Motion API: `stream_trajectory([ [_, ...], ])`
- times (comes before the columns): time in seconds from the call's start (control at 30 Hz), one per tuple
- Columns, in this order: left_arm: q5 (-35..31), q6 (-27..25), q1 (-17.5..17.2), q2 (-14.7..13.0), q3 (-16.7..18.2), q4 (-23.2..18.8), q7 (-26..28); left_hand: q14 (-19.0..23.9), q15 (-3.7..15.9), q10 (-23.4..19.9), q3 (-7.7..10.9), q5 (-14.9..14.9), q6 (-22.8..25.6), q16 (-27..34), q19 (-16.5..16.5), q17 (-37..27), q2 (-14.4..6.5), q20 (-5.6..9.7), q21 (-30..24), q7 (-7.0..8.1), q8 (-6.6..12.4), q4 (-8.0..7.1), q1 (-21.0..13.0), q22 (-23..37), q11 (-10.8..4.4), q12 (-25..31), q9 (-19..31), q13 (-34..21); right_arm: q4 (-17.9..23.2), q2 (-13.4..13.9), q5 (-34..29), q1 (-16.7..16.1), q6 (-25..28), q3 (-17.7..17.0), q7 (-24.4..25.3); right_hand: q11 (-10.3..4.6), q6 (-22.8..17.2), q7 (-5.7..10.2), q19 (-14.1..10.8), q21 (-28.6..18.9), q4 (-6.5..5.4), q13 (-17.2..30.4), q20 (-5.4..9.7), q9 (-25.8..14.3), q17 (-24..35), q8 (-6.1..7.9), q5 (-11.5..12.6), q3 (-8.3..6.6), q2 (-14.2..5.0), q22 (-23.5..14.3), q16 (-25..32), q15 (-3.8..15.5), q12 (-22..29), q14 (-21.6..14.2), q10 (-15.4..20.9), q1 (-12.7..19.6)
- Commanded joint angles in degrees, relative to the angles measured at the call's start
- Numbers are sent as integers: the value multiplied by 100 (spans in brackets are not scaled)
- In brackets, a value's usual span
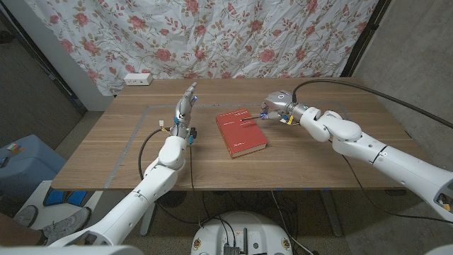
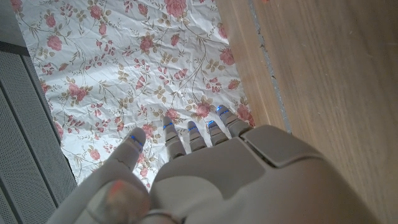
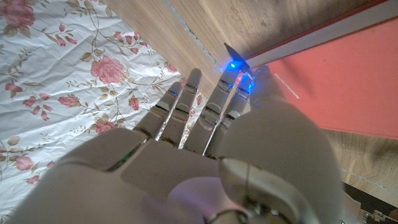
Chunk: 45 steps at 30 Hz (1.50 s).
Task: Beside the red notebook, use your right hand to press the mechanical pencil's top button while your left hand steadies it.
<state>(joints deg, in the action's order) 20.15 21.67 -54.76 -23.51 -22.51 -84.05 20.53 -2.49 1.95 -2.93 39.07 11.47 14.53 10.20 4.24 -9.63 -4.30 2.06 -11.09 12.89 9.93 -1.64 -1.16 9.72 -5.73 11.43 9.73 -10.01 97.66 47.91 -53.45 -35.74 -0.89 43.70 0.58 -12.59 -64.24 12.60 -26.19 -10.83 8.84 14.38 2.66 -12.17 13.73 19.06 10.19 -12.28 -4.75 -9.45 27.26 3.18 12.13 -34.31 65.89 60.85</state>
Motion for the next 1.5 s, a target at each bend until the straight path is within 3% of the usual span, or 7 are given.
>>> stream_trajectory([
  [0.03,210,-33,-72,31,54,63,9,73,448,-93,62,-21,-4,24,105,-11,-358,129,-46,-26,22,8,-37,15,11,25,7,-6,-119,-104,-172,31,4,96,-31,5,27,-11,-49,-17,-22,2,57,-22,10,37,34,-3,3,-17,-23,865,-18,-23,-50,-62],
  [0.3,348,-26,-74,36,48,180,-110,126,519,-152,84,-24,-32,24,153,-7,-354,142,-50,-28,10,27,-39,15,-64,29,5,-4,-178,-180,-241,41,69,168,-49,6,45,-10,-51,-16,-22,-1,54,-25,15,40,36,-3,8,-17,-33,872,-22,-17,-64,-70],
  [0.67,485,-134,-162,39,91,164,-35,150,531,-203,98,-30,-228,15,170,-14,-341,149,-38,-201,-35,25,-15,15,-98,20,1,1,-295,-251,-329,104,101,274,-56,6,94,-4,-49,-13,-22,-4,55,-29,25,36,37,0,20,-18,-43,864,-30,-12,-97,-85],
  [1.5,529,-199,-217,7,74,148,-8,167,517,-222,114,-34,-185,10,187,-19,-349,127,-28,-152,14,0,12,17,-70,0,-1,2,-238,-235,-426,109,225,365,-201,13,465,-2,-32,-3,62,-34,6,-50,44,-45,62,35,227,-19,-150,867,-117,170,-430,2],
])
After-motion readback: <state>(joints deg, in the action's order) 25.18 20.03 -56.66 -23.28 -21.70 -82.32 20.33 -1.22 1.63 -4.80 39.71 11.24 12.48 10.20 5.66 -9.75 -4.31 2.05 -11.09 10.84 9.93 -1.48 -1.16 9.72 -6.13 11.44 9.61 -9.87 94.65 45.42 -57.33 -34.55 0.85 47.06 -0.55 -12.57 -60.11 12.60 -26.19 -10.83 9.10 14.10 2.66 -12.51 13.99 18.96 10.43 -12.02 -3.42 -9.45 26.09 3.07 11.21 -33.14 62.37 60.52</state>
